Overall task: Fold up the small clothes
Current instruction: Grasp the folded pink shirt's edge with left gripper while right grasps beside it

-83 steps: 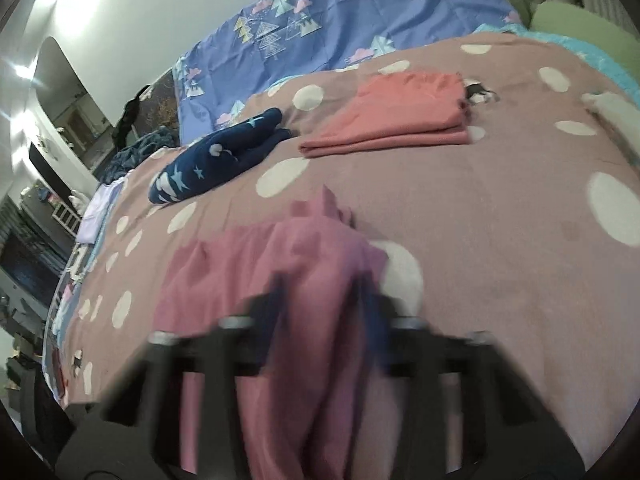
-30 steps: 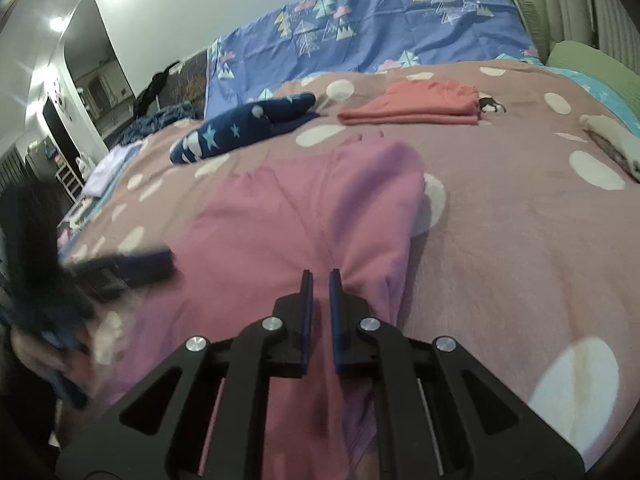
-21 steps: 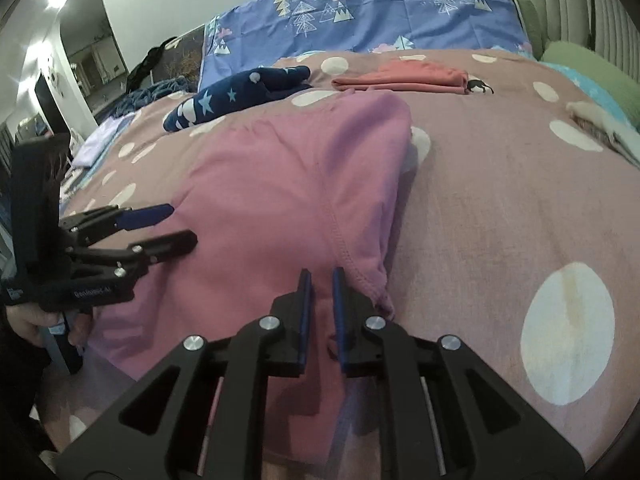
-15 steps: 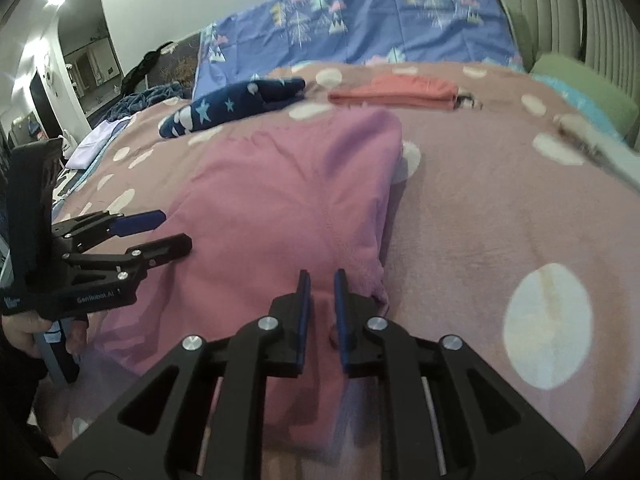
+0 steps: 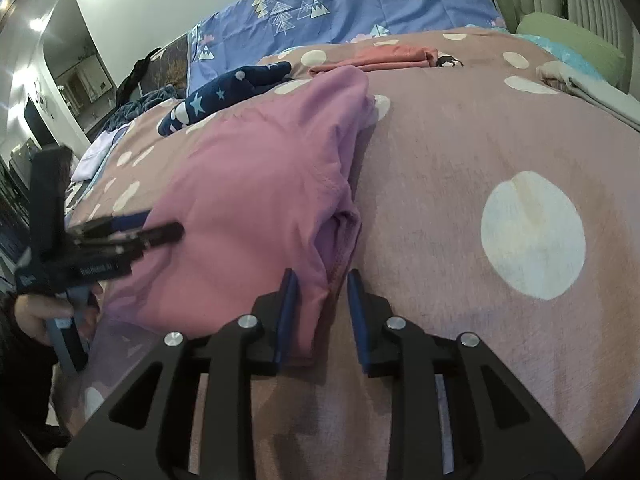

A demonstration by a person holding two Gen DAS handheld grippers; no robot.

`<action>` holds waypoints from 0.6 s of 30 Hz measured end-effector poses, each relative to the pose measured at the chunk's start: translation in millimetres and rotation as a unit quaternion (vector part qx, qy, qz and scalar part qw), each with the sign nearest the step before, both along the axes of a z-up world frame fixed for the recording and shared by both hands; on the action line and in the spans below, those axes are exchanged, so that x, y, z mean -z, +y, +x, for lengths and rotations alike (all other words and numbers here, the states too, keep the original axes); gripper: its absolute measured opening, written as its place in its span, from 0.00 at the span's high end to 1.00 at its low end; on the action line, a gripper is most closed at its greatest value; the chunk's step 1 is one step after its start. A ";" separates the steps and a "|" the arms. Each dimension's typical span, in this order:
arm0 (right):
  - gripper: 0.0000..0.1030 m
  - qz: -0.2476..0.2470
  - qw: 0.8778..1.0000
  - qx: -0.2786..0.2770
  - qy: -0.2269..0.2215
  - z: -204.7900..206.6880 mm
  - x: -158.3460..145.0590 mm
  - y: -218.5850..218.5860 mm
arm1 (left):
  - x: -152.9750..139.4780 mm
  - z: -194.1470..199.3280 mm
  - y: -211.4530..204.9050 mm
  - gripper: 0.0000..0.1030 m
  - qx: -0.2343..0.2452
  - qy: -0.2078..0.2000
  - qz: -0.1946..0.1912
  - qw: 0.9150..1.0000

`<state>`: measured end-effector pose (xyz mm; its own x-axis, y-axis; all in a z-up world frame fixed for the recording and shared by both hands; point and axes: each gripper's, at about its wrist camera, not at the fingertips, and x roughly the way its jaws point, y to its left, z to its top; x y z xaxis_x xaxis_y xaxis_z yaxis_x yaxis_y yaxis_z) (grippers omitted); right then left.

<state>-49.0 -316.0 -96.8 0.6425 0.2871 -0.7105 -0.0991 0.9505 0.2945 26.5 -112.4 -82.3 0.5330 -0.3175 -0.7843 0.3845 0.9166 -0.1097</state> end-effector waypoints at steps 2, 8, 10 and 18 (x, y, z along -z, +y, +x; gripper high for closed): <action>0.73 -0.009 1.000 -0.001 -0.004 -1.2 -2.3 2.6 | -1.0 -3.6 0.2 0.21 0.003 -0.002 0.003 1.000; 0.49 0.020 1.000 0.008 -0.018 1.8 -19.2 -13.3 | 0.7 -11.0 -4.1 0.20 0.016 -0.007 0.017 1.000; 0.47 0.032 0.999 0.022 -0.019 9.0 -25.4 -25.1 | 1.3 -10.2 -2.7 0.20 0.016 -0.004 0.014 1.000; 0.47 0.054 0.998 0.021 -0.003 38.0 -23.0 -36.3 | 3.7 -8.4 -2.6 0.17 0.021 0.001 0.006 1.000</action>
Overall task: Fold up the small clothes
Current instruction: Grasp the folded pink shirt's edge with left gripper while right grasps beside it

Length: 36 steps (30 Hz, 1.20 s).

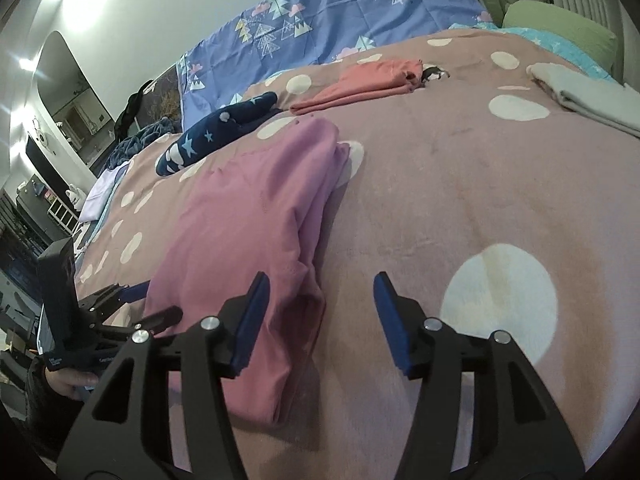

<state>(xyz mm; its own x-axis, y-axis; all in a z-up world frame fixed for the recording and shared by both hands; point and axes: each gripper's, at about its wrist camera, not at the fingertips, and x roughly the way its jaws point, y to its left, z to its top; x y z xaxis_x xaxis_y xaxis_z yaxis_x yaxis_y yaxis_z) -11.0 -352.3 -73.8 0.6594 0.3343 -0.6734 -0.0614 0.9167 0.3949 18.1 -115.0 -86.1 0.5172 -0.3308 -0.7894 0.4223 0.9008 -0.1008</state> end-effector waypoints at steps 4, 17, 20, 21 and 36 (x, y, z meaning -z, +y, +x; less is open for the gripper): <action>0.46 0.014 1.000 -0.017 0.012 10.2 8.5 6.8 | -0.2 3.9 1.5 0.15 0.003 0.008 -0.012 1.000; 0.46 0.110 0.990 -0.079 0.034 56.5 23.9 -0.5 | 3.2 63.5 15.3 0.20 0.000 0.055 -0.121 0.991; 0.48 0.093 0.991 -0.089 0.041 77.3 22.6 9.3 | 3.0 74.8 12.7 0.22 0.005 0.057 -0.120 0.991; 0.50 0.089 0.991 -0.093 0.042 84.1 22.4 11.0 | 3.1 78.6 11.8 0.25 0.006 0.056 -0.120 0.991; 0.81 0.006 0.993 -0.069 -0.093 59.7 -70.3 39.4 | -95.1 59.3 -20.7 0.75 0.056 -0.096 -0.078 0.991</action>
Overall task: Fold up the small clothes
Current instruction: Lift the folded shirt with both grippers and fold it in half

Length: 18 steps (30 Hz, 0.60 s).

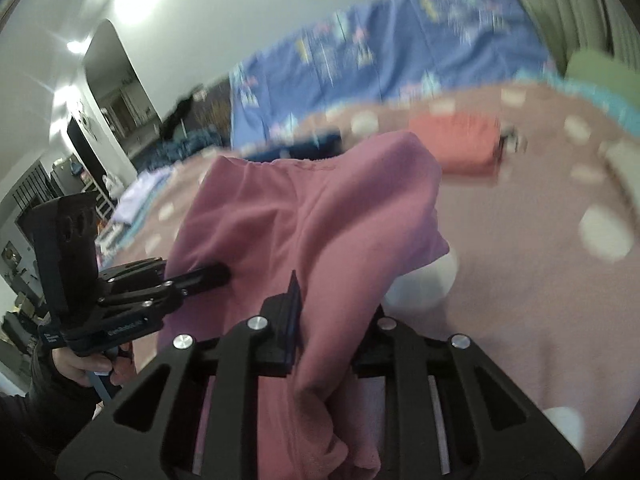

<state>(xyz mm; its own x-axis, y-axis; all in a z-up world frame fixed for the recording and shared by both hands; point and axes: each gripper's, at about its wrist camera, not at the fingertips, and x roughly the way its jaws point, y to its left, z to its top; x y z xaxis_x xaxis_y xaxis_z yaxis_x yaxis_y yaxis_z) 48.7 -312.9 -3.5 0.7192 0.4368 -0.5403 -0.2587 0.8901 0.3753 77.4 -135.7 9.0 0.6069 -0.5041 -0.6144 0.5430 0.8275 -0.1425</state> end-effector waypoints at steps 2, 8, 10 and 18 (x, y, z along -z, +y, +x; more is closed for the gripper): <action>0.81 0.000 0.999 0.011 -0.039 -11.1 -28.3 -7.3 | -26.9 -1.9 -6.6 0.75 0.009 -0.029 0.001 1.000; 0.81 -0.014 0.993 0.043 -0.111 -17.2 -91.7 -25.6 | -95.8 -1.8 -41.6 0.76 0.023 -0.118 0.029 0.992; 0.81 -0.025 0.989 0.051 -0.133 -11.7 -115.6 -29.4 | -116.5 6.1 -53.0 0.75 0.024 -0.138 0.033 0.990; 0.81 -0.048 0.982 0.080 -0.166 36.4 -169.6 -60.9 | -163.5 65.0 -88.9 0.75 0.021 -0.170 0.041 0.984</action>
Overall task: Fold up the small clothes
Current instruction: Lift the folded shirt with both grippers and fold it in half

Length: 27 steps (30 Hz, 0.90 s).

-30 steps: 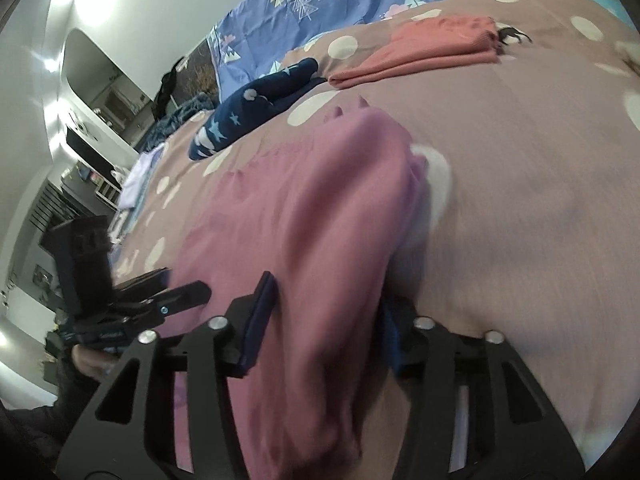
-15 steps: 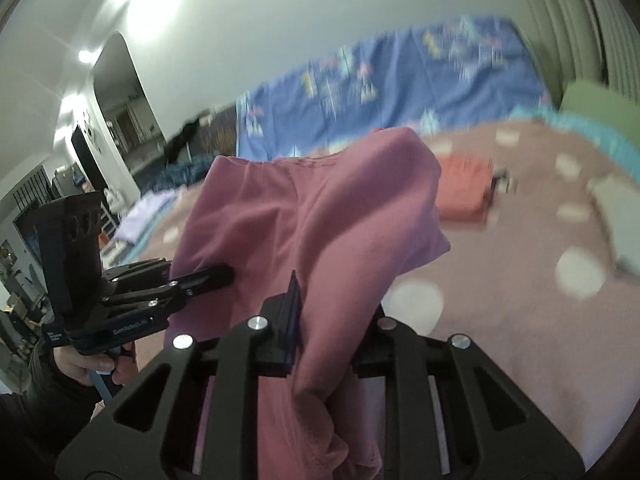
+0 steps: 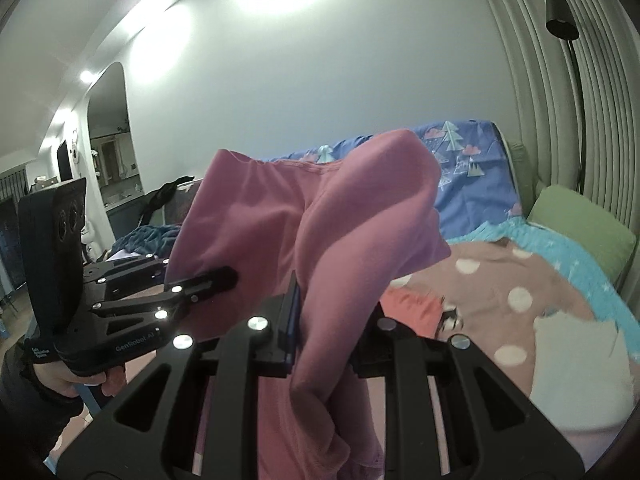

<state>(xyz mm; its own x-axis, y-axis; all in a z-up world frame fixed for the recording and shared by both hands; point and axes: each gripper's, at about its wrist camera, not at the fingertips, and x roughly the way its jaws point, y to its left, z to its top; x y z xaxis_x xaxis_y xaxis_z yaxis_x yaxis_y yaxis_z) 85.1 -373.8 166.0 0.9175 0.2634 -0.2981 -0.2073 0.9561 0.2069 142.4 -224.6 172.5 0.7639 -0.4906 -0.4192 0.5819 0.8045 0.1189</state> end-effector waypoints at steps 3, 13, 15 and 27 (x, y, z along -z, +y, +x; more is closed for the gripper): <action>0.81 -0.003 1.000 0.014 0.005 31.0 -4.0 -12.0 | 0.9 34.1 -17.7 0.75 -0.004 -0.008 0.025 1.000; 0.81 0.018 0.998 0.044 0.039 152.3 49.7 -56.1 | 49.9 153.3 -59.2 0.75 -0.015 -0.012 0.088 0.996; 0.81 0.024 0.997 0.050 0.047 171.7 63.9 -60.0 | 62.7 170.9 -64.6 0.75 -0.019 -0.016 0.095 0.995; 0.38 0.033 0.970 0.144 0.192 271.1 206.2 -91.5 | 187.5 252.1 -67.4 0.43 -0.110 -0.006 0.174 0.978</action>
<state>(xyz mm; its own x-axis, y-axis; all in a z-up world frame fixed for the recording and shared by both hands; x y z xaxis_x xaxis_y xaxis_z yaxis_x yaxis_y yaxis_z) 356.2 -465.4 -40.1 0.7806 0.0438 -0.6235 0.1702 0.9449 0.2795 394.5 -292.0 -15.0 0.8410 -0.1424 -0.5219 0.3960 0.8194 0.4144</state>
